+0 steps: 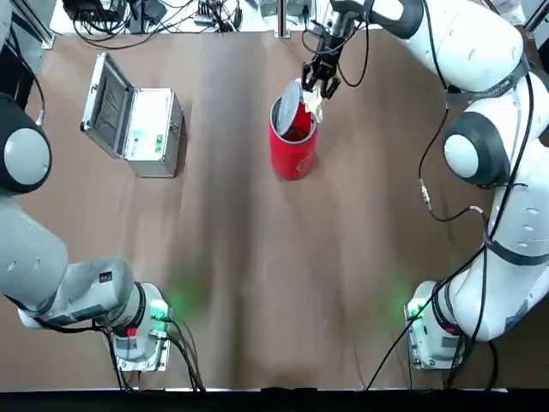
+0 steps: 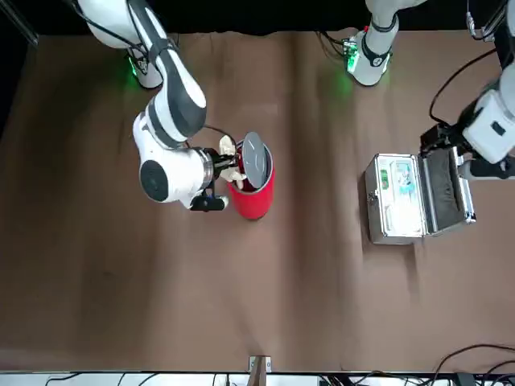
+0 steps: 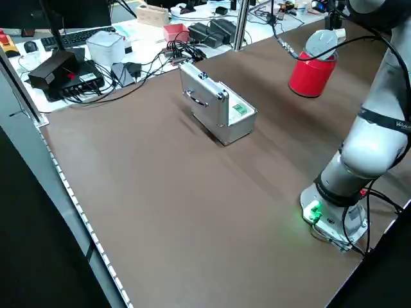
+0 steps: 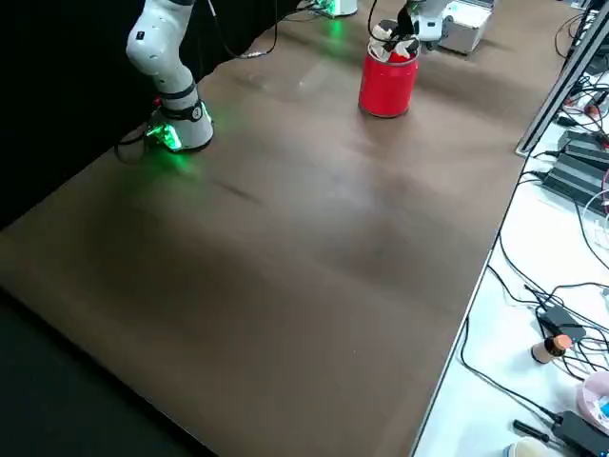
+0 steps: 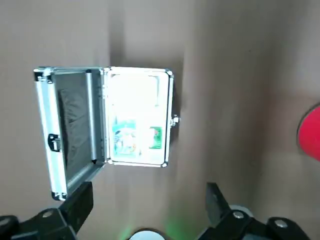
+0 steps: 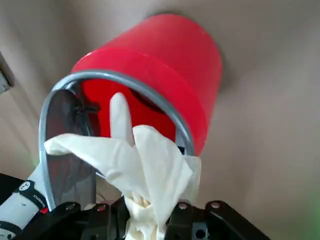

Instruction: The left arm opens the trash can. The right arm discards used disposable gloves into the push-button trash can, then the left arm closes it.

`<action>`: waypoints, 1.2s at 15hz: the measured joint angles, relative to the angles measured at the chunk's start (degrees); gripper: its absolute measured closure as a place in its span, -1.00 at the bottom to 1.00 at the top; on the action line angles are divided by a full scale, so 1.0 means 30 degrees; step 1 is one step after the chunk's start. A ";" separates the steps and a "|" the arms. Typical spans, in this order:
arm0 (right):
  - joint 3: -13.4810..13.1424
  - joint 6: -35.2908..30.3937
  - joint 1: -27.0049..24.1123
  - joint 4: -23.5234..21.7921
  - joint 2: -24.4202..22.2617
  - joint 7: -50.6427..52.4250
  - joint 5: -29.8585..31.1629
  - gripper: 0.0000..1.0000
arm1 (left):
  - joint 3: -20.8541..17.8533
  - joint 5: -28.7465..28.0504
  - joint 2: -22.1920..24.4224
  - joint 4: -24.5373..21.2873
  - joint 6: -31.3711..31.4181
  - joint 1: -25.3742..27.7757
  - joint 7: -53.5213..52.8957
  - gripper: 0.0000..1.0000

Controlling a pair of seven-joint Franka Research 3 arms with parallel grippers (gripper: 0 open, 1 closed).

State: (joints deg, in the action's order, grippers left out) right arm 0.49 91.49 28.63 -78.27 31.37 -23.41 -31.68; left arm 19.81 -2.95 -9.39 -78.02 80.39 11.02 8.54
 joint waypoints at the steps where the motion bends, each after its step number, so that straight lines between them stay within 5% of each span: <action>1: 0.0001 0.0037 0.0135 -0.0027 0.0013 -0.0036 -0.0031 0.75 | -0.0005 0.0000 -0.0018 -0.0006 0.0000 0.0300 -0.0039 -0.99; 18: -0.0236 0.1081 -0.0243 -0.0190 0.1020 -0.0093 -0.2469 0.75 | -0.0014 0.0052 -0.0733 -0.0044 0.2382 0.1520 -0.0061 -0.99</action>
State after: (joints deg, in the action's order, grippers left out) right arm -0.22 94.74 27.90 -78.84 34.44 -23.68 -39.08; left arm 19.77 -2.79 -11.59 -78.16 87.53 15.58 8.36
